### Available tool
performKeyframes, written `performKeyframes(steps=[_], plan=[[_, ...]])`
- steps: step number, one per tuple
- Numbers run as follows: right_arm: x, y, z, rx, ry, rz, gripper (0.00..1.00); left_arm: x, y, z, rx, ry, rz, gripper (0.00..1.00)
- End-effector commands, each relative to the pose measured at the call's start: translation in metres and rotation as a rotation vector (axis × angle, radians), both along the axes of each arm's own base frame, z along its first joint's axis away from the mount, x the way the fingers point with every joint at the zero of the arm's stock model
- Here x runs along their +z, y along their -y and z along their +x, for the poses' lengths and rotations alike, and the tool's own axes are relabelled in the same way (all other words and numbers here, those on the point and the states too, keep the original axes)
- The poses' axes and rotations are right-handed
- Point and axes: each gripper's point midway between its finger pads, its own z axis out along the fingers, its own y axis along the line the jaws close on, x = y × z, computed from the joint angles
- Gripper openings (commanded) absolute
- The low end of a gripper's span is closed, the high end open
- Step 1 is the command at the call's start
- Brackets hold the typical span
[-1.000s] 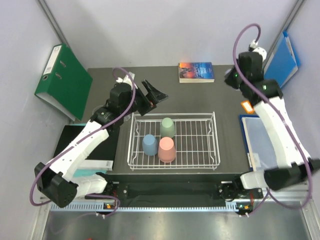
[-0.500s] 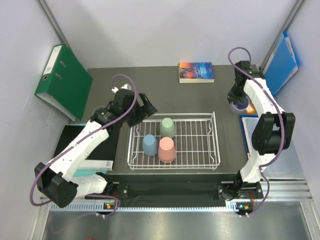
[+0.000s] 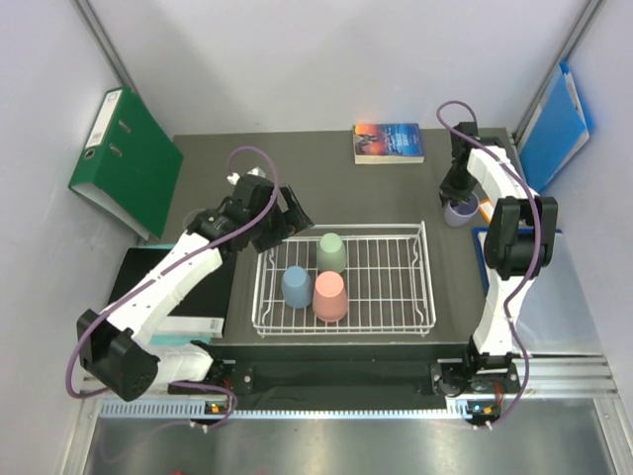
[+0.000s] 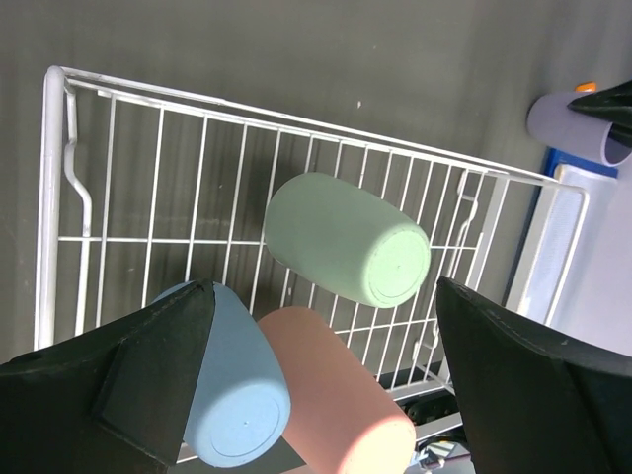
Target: Unload the cups from the dish rack
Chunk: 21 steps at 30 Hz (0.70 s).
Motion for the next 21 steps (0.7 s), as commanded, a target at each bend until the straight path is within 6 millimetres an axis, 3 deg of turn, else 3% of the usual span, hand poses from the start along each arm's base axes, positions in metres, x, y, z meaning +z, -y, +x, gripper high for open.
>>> performKeyframes(steps=[1, 5, 11, 14, 17, 18, 19, 20, 21], plan=[[0.01, -0.006, 0.016, 0.027, 0.041, 0.02, 0.09, 0.013, 0.001, 0.008, 0.0, 0.036, 0.007, 0.98], [0.013, -0.009, 0.018, 0.036, 0.059, 0.03, 0.2, 0.013, 0.002, 0.01, -0.013, 0.044, 0.012, 0.98], [0.048, -0.017, 0.02, 0.045, 0.145, 0.05, 0.31, 0.019, -0.002, 0.014, -0.011, 0.076, 0.035, 0.99], [0.079, -0.024, 0.021, 0.043, 0.215, 0.081, 0.33, 0.02, -0.006, 0.014, -0.014, 0.09, 0.062, 0.99], [0.127, -0.038, 0.02, 0.074, 0.339, 0.126, 0.36, 0.021, -0.007, 0.014, -0.029, 0.102, 0.078, 0.99], [0.152, -0.048, 0.01, 0.107, 0.408, 0.149, 0.37, 0.021, -0.007, 0.013, -0.035, 0.102, 0.082, 0.99], [0.178, -0.057, 0.019, 0.142, 0.539, 0.166, 0.4, 0.02, -0.008, 0.013, -0.04, 0.104, 0.086, 0.99], [0.196, -0.072, 0.014, 0.212, 0.614, 0.186, 0.42, 0.018, -0.009, 0.012, -0.051, 0.106, 0.099, 0.99], [0.216, -0.088, -0.01, 0.291, 0.705, 0.24, 0.51, 0.015, -0.009, 0.011, -0.06, 0.107, 0.11, 0.99]])
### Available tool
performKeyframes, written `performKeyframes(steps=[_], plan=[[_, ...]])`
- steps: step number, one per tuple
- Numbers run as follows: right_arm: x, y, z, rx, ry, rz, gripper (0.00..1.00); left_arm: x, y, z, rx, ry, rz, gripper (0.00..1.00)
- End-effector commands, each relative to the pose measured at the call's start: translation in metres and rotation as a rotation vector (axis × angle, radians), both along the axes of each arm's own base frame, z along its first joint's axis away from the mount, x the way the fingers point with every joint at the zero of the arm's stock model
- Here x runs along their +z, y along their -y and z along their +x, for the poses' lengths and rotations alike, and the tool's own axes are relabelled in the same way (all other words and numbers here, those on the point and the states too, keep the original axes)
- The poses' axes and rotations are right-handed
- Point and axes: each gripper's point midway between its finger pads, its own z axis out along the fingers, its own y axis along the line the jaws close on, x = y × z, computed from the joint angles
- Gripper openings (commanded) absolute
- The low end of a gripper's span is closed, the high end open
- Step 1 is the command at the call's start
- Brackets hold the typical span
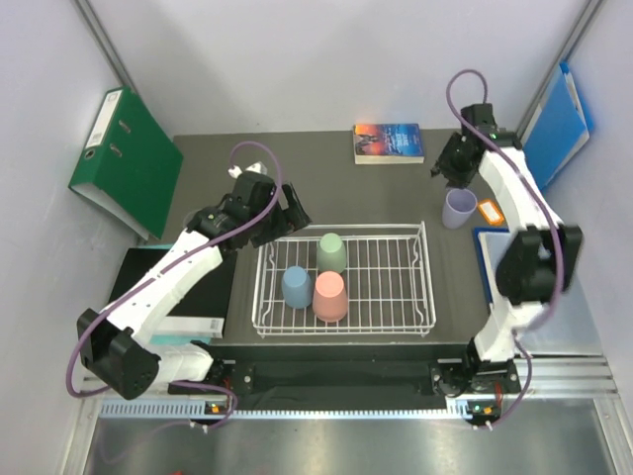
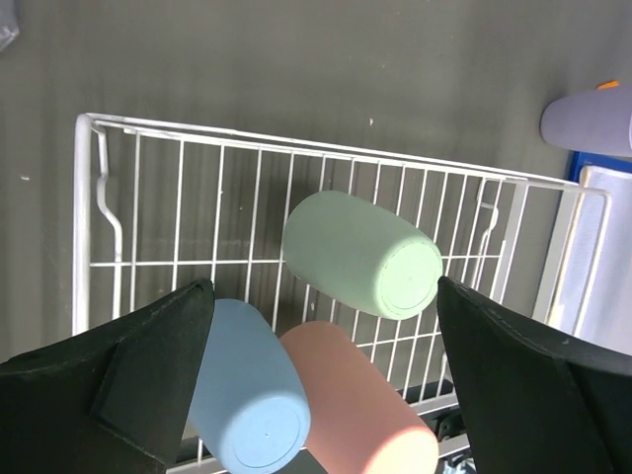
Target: Unload the cups from the dish rack
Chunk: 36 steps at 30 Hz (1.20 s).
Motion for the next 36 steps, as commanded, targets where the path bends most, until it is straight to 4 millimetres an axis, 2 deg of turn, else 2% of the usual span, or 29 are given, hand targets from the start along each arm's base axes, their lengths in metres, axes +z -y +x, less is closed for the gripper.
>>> performKeyframes(steps=[1, 2, 3, 4, 5, 6, 8, 9, 11, 12, 14, 15, 17, 27, 30, 34, 36], plan=[[0.167, -0.069, -0.02, 0.272, 0.637, 0.15, 0.59, 0.01, -0.004, 0.002, -0.036, 0.057, 0.045, 0.99], [0.206, -0.091, -0.052, 0.391, 0.786, 0.184, 0.66, 0.007, -0.004, 0.002, -0.052, 0.061, 0.069, 0.99], [0.175, -0.101, -0.067, 0.437, 0.765, 0.197, 0.73, 0.004, -0.001, -0.001, -0.071, 0.06, 0.086, 0.99], [0.176, -0.108, -0.078, 0.46, 0.804, 0.204, 0.8, -0.001, -0.001, -0.002, -0.09, 0.054, 0.117, 0.99], [0.196, -0.115, -0.097, 0.46, 0.902, 0.21, 0.82, -0.004, 0.002, -0.004, -0.104, 0.05, 0.138, 0.99], [0.165, -0.117, -0.106, 0.448, 0.854, 0.208, 0.84, -0.001, 0.007, -0.005, -0.117, 0.066, 0.163, 0.99], [0.163, -0.121, -0.128, 0.428, 0.884, 0.23, 0.9, -0.004, 0.015, -0.006, -0.141, 0.07, 0.206, 0.99], [0.14, -0.123, -0.136, 0.429, 0.835, 0.239, 0.91, 0.002, 0.024, -0.007, -0.158, 0.093, 0.211, 0.99], [0.124, -0.131, -0.149, 0.46, 0.774, 0.255, 0.92, -0.003, 0.033, -0.006, -0.179, 0.089, 0.229, 0.99], [0.107, -0.13, -0.157, 0.467, 0.699, 0.241, 0.93, -0.005, 0.039, -0.005, -0.189, 0.086, 0.236, 0.99], [0.099, -0.134, -0.167, 0.482, 0.675, 0.232, 0.94, -0.009, 0.047, -0.006, -0.207, 0.08, 0.247, 0.99], [0.092, -0.135, -0.171, 0.484, 0.669, 0.232, 0.94, -0.014, 0.05, -0.004, -0.212, 0.072, 0.258, 0.99], [0.091, -0.137, -0.179, 0.483, 0.686, 0.251, 0.94, -0.018, 0.056, -0.004, -0.225, 0.069, 0.266, 0.99], [0.079, -0.139, -0.189, 0.491, 0.643, 0.265, 0.94, -0.05, 0.078, 0.006, -0.261, 0.024, 0.28, 0.99], [0.075, -0.138, -0.191, 0.493, 0.631, 0.26, 0.93, -0.052, 0.083, 0.008, -0.267, 0.022, 0.287, 0.99], [0.073, -0.138, -0.192, 0.496, 0.626, 0.256, 0.94, -0.04, 0.085, 0.009, -0.253, 0.03, 0.28, 0.99], [0.071, -0.138, -0.192, 0.499, 0.62, 0.255, 0.93, -0.027, 0.086, 0.011, -0.241, 0.06, 0.263, 0.99]])
